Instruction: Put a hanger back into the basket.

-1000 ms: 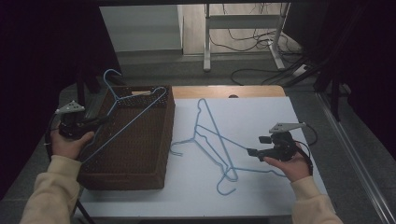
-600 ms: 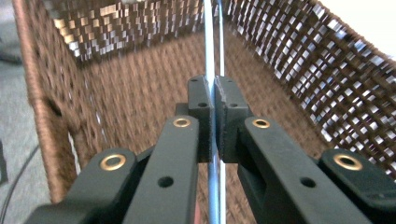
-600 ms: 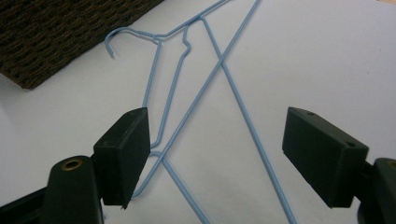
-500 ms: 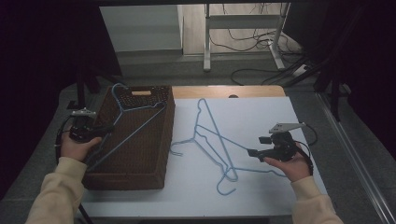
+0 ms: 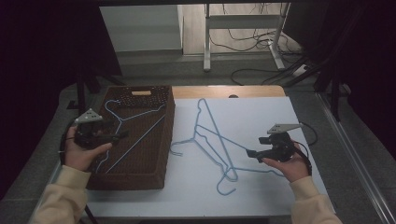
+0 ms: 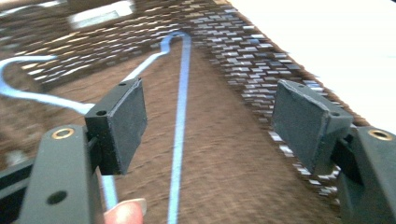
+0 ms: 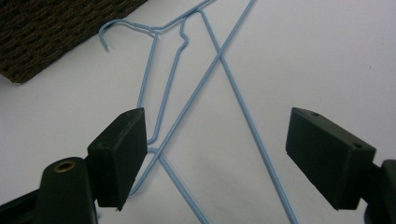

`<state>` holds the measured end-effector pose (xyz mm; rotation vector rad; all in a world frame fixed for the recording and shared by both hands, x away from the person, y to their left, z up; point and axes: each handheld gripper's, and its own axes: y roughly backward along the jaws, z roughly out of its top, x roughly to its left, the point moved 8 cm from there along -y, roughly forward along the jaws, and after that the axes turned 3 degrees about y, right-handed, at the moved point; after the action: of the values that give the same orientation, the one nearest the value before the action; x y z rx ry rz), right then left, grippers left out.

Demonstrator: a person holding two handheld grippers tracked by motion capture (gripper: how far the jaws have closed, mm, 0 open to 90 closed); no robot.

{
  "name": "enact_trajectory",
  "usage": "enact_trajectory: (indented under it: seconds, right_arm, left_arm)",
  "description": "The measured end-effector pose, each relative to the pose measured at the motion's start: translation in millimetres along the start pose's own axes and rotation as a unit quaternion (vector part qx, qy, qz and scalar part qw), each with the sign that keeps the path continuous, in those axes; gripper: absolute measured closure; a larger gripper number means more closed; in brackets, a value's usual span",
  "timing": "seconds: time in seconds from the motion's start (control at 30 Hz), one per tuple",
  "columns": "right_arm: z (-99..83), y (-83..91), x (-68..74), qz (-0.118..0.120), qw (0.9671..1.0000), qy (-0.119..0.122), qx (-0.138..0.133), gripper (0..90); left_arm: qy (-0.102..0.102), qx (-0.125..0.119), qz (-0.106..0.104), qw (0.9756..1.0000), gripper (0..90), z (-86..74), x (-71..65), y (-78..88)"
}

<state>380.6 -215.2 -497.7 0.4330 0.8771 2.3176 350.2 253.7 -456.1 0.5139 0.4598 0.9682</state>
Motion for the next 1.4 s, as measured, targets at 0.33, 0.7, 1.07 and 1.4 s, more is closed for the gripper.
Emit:
enact_trajectory:
  seconds: [0.33,0.7,1.07,1.4]
  right_arm:
    - [0.1,-1.6,2.2,0.002,1.0000,0.002,0.000,20.5]
    - [-1.3,-9.2,6.6,0.006,0.9998,0.013,0.010,20.5]
    - [-3.9,-9.5,10.0,0.001,0.9997,0.019,0.015,20.9]
    - [-9.3,-14.2,10.5,-0.007,0.9993,0.022,0.028,22.6]
  left_arm:
    - [-0.041,0.008,-0.077,0.9961,24.9,0.6,-74.9,-19.0]
    - [-0.053,0.028,-0.091,0.9940,23.5,-5.7,-100.5,-38.7]
    - [-0.052,0.023,-0.090,0.9943,23.4,-3.0,-99.9,-36.0]
    - [-0.053,0.021,-0.099,0.9935,23.6,-1.1,-103.2,-36.9]
